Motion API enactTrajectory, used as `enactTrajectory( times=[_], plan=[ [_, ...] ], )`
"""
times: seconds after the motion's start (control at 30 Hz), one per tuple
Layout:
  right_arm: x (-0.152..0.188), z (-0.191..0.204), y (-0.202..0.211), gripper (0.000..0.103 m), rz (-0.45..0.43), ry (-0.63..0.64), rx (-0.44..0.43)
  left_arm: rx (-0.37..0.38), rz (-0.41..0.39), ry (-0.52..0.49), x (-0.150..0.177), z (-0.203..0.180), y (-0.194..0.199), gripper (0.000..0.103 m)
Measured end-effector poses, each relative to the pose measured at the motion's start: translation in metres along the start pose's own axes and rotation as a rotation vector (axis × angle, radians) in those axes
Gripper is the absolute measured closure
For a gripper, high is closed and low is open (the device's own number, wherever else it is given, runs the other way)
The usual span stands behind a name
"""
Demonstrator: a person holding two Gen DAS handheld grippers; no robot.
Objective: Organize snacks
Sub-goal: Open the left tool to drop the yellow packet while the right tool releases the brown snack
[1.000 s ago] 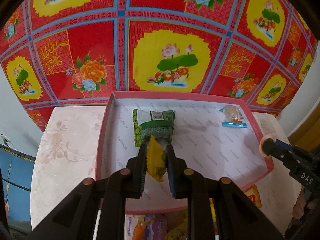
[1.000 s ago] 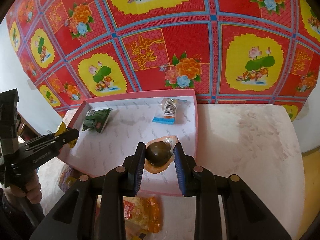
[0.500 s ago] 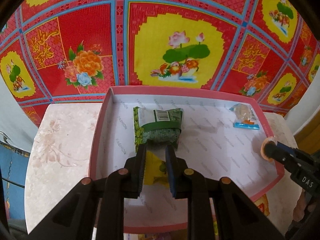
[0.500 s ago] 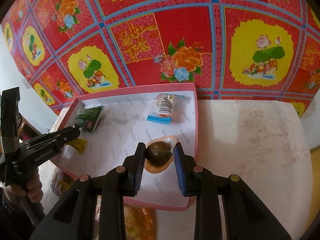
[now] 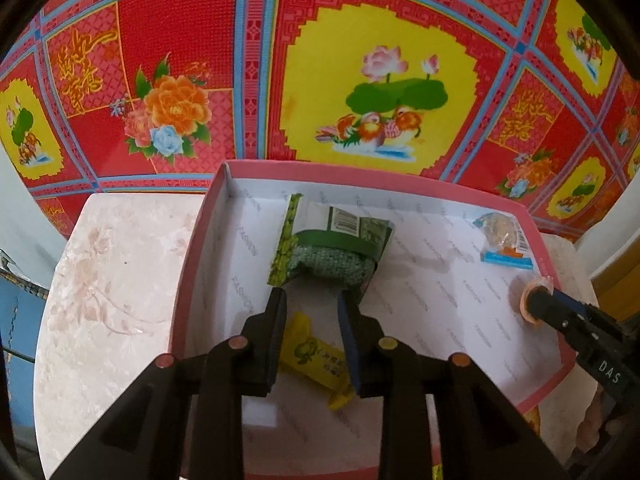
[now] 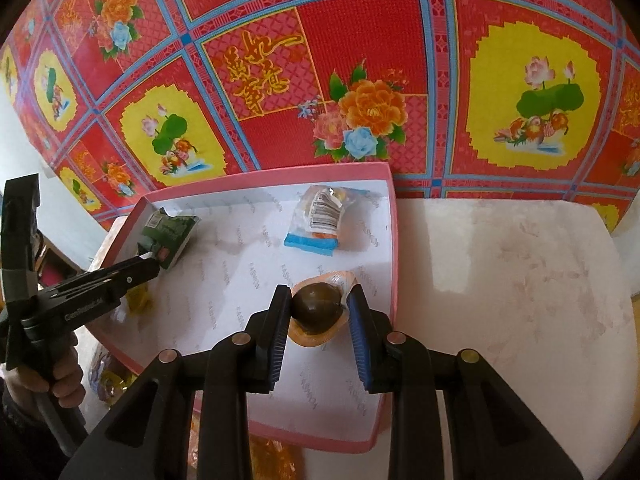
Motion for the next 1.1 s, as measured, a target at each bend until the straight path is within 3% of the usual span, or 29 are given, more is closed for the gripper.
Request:
enactTrajectory(
  times=[0.3,0.67,1.1],
  plan=[
    [-0.004,0.001,-0.003,0.073,-0.023,0.001,-0.004,-0.009,-0.009,-0.032,0.003,-0.001,0.000,0.063],
    [-0.003,0.002,-0.004,0.073,-0.031,0.012,-0.001,-0.051,0.009,-0.079,0.000,-0.011,-0.003,0.061],
    [-0.001,0.002,0.012,0.053,-0.044,-0.010,-0.016,-0.034,0.024,-0.048,0.003,-0.016,0.020,0.061]
  ],
)
Point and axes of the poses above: each gripper's, at about its wrist camera, not at the fingertips, and y roughly against the way its jaws point, z to its left, x to its underside, the point moved 9 cm from there along -y, roughly the way its jaws point, and after that the axes turned 13 degrees about -y, right-handed, at the moved point
